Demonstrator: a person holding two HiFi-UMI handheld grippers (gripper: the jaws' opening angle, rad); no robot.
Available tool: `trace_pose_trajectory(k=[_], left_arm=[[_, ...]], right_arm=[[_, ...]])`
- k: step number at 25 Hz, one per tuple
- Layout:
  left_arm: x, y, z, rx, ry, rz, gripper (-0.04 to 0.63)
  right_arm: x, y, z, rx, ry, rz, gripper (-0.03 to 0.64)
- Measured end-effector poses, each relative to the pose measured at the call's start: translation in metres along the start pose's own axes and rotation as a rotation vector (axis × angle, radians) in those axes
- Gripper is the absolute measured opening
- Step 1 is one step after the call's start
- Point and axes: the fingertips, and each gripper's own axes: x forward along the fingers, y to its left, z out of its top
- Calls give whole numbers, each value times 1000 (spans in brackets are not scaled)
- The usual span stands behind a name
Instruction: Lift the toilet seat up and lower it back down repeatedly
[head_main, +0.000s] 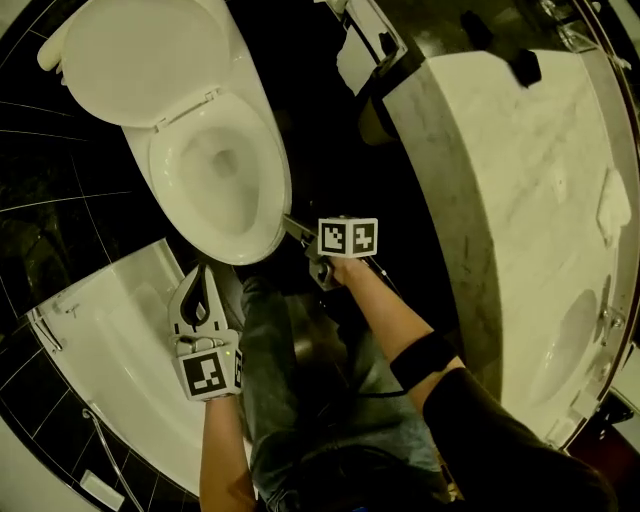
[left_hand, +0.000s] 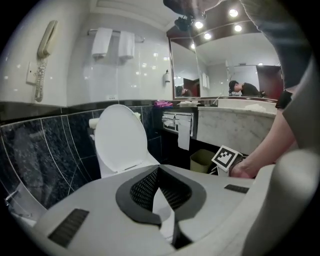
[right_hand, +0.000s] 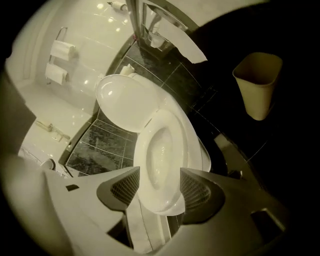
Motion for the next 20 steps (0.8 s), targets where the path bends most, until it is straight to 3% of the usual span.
trace_pose_trajectory(k=[7, 14, 20], left_arm=[[23, 16, -50, -17, 46, 8, -11], [35, 16, -67, -32, 71, -12, -11], [41, 26, -68, -57, 82, -11, -11]], right_arm=[[50, -45, -18, 77, 24, 0, 272], [70, -48, -22, 119, 28, 21, 230], [79, -51, -26, 134, 49, -33, 206]])
